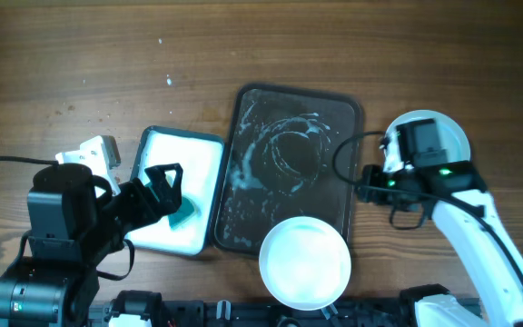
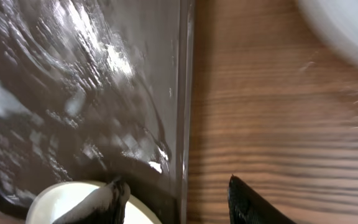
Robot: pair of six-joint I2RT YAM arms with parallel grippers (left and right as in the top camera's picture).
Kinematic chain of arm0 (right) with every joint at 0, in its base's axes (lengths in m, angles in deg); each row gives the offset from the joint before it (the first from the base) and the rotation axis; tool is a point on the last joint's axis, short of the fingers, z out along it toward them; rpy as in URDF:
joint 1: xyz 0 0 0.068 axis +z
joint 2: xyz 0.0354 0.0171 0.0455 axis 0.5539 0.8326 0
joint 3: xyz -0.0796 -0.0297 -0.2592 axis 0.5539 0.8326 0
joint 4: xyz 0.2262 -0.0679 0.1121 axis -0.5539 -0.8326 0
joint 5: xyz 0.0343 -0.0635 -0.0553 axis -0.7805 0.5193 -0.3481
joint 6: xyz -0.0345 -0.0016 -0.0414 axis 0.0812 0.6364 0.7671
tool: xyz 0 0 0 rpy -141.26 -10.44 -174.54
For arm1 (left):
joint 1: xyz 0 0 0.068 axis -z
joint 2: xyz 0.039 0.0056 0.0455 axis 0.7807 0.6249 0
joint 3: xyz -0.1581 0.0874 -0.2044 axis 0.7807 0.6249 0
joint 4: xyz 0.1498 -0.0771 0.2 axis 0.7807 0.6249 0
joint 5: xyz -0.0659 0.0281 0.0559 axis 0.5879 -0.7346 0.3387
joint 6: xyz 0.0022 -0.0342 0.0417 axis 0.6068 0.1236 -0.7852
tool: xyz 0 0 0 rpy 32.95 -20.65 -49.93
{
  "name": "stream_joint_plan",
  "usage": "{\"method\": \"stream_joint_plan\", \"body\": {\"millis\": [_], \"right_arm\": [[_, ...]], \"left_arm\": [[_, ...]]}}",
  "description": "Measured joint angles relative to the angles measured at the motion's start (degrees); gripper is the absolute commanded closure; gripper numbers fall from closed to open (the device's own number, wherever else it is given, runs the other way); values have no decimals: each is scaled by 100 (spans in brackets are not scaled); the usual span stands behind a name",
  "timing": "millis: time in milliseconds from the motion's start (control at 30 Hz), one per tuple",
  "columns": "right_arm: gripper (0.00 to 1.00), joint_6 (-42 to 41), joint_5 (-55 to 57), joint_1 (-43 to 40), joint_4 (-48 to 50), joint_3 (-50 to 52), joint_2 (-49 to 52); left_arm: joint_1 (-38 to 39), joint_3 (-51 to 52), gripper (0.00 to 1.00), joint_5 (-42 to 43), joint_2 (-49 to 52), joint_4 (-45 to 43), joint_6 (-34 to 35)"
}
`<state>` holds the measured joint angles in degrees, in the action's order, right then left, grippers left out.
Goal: Clean dirty plates on tray and stack at the side
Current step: 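Grip the rim of the last white plate on the tray with the right gripper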
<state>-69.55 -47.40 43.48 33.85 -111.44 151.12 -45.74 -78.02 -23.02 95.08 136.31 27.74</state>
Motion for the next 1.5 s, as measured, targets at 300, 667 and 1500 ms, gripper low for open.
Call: {"method": "stream_joint_plan", "body": {"millis": [300,667,1500], "right_arm": [[92,-42,-938,1158,1502,898,1145],[57,131,-824,1300,1368,841,894],[66,452,-1537,1377,916,774,304]], "left_arm": [[0,0,0,0,0,-2,0],[0,0,0,0,0,-2,0],[0,0,0,0,0,-2,0]]}}
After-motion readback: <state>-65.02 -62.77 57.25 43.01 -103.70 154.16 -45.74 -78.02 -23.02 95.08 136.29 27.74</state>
